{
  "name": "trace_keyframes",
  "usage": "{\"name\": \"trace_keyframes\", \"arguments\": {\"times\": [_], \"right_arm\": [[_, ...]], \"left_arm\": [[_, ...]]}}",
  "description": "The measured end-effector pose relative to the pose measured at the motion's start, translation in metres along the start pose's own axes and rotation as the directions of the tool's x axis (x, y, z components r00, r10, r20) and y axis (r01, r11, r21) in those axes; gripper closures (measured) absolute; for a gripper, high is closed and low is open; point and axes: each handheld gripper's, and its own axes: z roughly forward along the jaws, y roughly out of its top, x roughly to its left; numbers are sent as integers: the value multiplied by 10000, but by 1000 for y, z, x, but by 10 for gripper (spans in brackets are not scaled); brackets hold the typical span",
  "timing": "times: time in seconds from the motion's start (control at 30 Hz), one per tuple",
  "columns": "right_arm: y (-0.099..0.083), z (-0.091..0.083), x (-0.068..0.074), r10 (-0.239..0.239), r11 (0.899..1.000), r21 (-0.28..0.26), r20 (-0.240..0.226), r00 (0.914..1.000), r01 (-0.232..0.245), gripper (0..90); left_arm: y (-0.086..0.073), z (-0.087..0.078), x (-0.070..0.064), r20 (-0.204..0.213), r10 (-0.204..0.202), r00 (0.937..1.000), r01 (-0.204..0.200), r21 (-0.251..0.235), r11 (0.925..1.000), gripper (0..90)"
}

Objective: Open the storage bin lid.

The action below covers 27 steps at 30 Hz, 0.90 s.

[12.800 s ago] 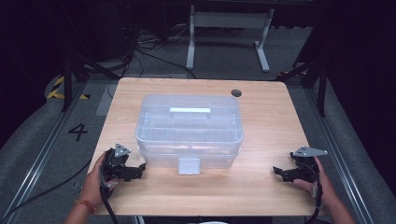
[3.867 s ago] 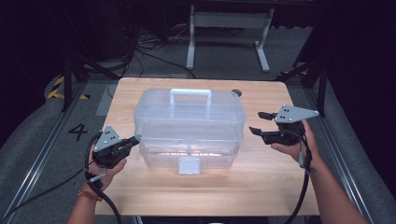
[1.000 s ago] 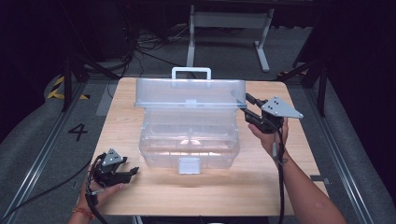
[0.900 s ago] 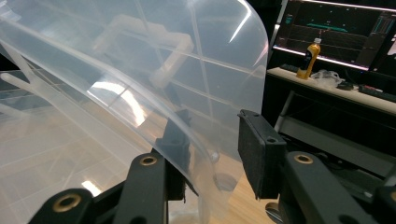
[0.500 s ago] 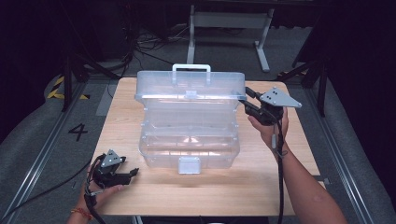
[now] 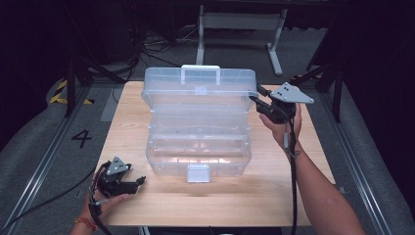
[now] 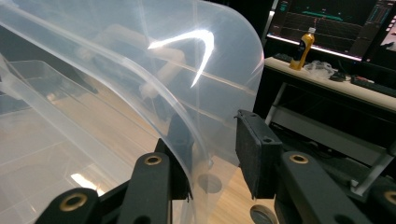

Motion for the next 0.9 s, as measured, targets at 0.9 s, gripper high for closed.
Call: {"name": "trace_keyframes", "arguments": {"times": [0.9], "right_arm": [[13,36,-25,626,9980,28,337,9975,-627,778]], "left_arm": [[0,0,0,15,28,10000,-28,8,10000,255]]}}
